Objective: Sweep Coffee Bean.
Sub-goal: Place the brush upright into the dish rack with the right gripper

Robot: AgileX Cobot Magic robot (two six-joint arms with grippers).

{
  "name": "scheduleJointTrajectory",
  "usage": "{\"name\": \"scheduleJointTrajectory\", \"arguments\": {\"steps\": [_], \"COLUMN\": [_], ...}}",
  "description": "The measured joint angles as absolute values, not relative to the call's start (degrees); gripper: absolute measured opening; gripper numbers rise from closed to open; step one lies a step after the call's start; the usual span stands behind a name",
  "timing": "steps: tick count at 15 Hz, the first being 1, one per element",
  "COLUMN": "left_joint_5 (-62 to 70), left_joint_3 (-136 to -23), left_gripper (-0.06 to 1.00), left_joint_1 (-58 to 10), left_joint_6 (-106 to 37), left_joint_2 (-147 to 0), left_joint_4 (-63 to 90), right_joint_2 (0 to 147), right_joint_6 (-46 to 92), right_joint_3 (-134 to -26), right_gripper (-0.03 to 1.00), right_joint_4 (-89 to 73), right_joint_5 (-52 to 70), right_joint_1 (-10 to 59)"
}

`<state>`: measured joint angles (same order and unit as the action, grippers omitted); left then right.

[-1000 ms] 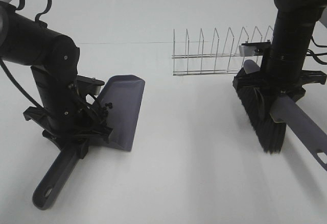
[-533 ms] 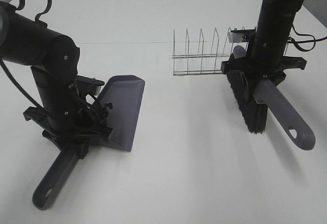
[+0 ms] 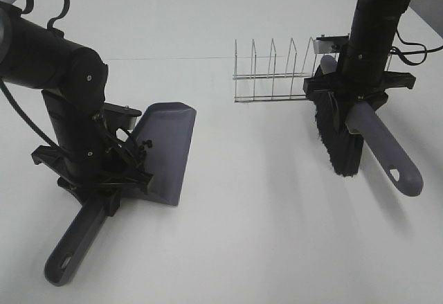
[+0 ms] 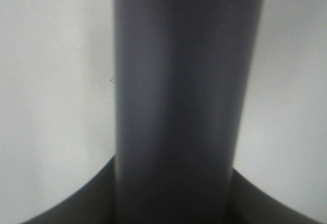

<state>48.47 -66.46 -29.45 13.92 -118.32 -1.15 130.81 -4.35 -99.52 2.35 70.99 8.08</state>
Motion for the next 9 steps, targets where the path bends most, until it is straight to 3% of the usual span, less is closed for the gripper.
{"name": "scheduleJointTrajectory", "arguments": {"steps": [3, 9], "left_joint_5": [48.7, 48.9], "left_joint_3": [-66.5, -66.5], "left_gripper": [0.34, 0.34], "left_joint_1": [-29.5, -29.5], "left_joint_6": [13.9, 13.9], "left_joint_2": [-118.3, -118.3], "left_joint_4": [-0.4, 0.0], "right_joint_2": [131.6, 139.1], "right_joint_6": [-4.0, -4.0], "right_joint_3": [-101.3, -115.9], "right_gripper": [0.30, 0.30], "right_joint_4": [2.3, 1.2], "right_joint_5": [71.3, 71.5], "right_joint_1": [8.1, 7.8]}}
